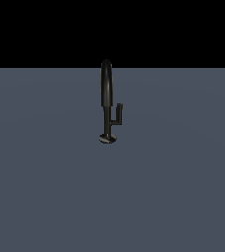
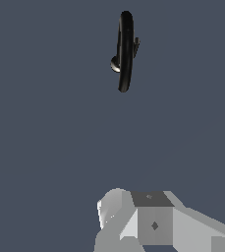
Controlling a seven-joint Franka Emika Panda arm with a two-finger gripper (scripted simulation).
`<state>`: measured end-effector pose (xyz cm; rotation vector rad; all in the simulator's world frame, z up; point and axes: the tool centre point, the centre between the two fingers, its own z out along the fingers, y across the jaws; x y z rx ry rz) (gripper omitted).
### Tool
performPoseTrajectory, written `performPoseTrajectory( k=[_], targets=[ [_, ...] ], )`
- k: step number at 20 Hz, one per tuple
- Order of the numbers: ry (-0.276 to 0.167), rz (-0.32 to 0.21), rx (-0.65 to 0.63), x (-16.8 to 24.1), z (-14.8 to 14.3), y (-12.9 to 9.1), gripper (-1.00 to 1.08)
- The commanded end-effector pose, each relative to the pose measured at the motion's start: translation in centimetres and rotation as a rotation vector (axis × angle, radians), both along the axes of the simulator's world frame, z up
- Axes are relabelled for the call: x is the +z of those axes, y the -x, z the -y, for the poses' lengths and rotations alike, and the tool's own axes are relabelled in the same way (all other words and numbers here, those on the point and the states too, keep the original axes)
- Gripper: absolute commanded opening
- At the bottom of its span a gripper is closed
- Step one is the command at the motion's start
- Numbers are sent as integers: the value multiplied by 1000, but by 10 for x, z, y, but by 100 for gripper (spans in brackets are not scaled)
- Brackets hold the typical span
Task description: Turn on the faucet by rotating a designated handle.
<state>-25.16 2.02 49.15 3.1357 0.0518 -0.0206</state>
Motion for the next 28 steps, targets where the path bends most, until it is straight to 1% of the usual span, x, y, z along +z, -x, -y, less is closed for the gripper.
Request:
performPoseTrajectory(
  k=[1,8,14,19,28],
  targets=[
    [0,0,0,0,0,0,-100],
    [-14,-16,-15,-1,-1,-7,-100],
    [-48,-54,-54,-3,-3,-24,-100],
    [-93,-106,-105,-7,-5,-46,-100],
    [-201,-228,-226,-20,-5,-98,-100]
  ],
)
